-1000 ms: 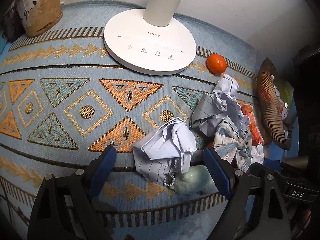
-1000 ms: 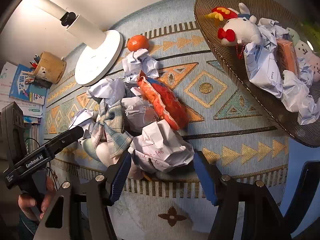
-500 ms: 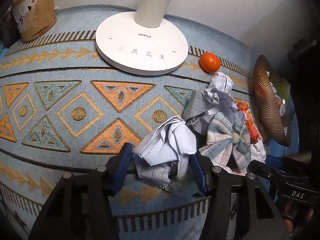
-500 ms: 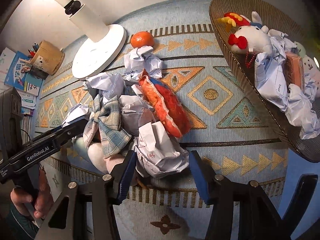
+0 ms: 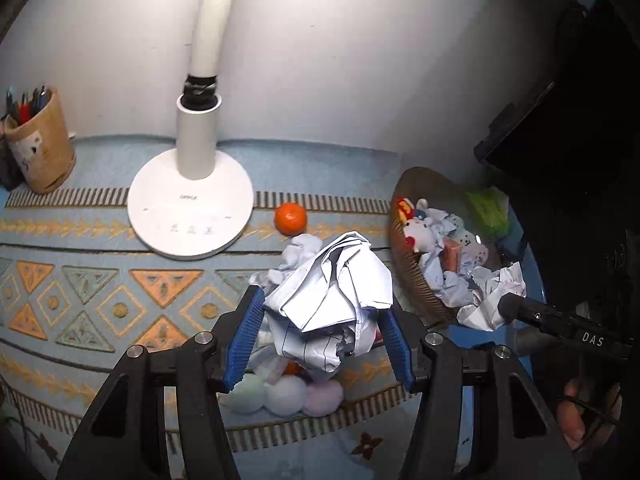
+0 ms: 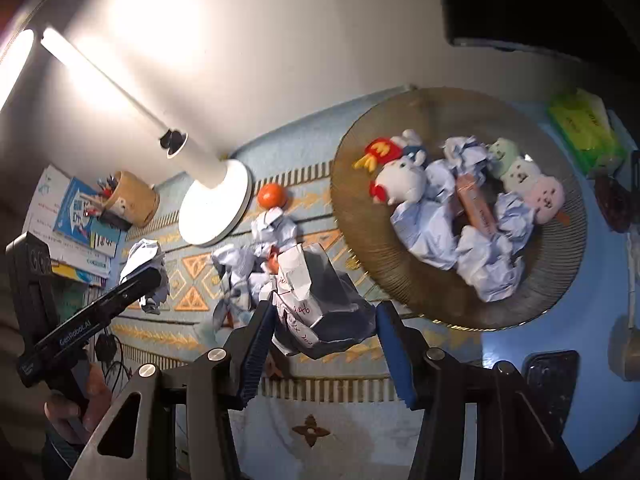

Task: Organize objects
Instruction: 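Carry both papers over the glass plate and open both tools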

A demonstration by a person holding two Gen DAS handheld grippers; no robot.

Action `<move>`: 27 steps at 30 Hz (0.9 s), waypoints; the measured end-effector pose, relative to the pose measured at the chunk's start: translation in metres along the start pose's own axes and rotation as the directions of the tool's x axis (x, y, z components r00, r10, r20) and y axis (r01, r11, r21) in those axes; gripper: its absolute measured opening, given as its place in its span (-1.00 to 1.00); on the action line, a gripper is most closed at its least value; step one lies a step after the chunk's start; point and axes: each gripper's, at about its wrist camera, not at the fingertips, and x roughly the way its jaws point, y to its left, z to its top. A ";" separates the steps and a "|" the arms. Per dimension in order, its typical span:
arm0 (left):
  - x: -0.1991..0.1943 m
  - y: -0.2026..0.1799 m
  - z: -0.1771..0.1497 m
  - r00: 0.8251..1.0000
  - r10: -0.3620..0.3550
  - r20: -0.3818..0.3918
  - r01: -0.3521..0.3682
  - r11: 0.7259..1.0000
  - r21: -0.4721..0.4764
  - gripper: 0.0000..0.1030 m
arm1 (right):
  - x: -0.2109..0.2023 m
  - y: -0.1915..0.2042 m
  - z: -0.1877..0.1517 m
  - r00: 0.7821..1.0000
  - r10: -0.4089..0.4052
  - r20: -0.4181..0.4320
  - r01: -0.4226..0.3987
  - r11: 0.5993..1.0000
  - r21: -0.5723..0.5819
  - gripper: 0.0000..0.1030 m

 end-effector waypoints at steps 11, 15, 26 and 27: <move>0.053 -0.111 0.046 0.998 -0.059 -0.024 0.062 0.982 0.177 0.05 | -0.061 -0.101 0.044 0.984 -0.106 0.143 0.081 0.982 0.170 0.01; 0.070 -0.140 0.056 0.997 -0.065 -0.038 0.072 0.973 0.220 0.05 | -0.068 -0.124 0.059 0.978 -0.126 0.164 0.092 0.975 0.200 0.01; 0.122 -0.179 0.075 0.995 -0.042 -0.095 0.067 0.958 0.277 0.05 | -0.037 -0.147 0.086 0.981 -0.155 0.120 0.129 0.972 0.195 0.01; 0.127 -0.181 0.076 0.994 -0.038 -0.102 0.066 0.957 0.281 0.05 | -0.034 -0.147 0.087 0.981 -0.159 0.113 0.136 0.972 0.191 0.01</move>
